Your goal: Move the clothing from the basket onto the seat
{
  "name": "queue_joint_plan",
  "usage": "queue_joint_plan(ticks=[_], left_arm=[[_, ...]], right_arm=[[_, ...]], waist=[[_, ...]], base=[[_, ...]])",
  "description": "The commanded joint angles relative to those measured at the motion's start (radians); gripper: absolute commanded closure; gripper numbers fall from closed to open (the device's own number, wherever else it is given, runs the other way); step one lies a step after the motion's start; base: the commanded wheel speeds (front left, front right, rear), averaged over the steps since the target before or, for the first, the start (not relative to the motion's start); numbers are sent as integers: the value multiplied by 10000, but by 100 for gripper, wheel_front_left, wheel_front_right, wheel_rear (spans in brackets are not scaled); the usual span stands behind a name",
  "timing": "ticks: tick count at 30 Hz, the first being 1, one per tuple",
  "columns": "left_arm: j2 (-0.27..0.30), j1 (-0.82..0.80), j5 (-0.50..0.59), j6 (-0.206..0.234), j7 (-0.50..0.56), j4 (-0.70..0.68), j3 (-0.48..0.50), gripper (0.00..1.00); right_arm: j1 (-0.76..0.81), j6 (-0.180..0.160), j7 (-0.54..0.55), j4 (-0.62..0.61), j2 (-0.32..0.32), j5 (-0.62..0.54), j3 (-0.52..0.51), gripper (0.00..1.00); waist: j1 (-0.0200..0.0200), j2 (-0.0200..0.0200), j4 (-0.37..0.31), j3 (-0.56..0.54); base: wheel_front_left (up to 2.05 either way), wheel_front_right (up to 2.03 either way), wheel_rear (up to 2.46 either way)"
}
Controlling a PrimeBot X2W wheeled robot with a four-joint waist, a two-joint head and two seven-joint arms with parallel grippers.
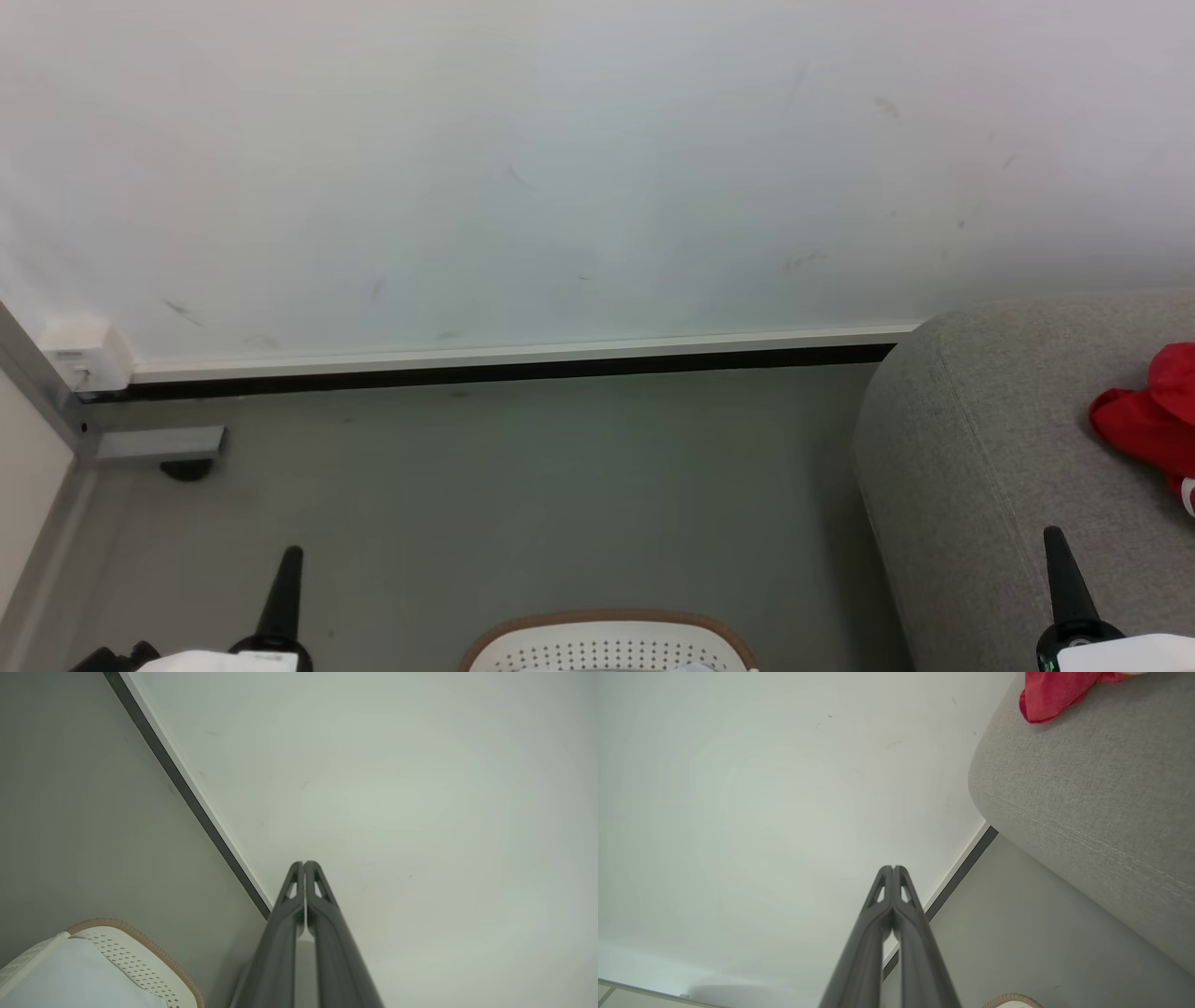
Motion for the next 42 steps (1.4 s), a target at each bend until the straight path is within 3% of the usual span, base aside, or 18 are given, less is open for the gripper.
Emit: queue_joint_plan(ticks=[1,42], left_arm=[[14,-191,-340,-70,76,-126,56,100],[-83,-689,-3391,-189,926,-318,339,100]], right_arm=[[-210,-15,75,-134,-110,285,-59,100],[-556,-21,845,-245,-173,3766,-288,100]], waist=[[0,-1,12,9],[-1,-1,315,259]], base=[[0,0,0],[0,0,0]])
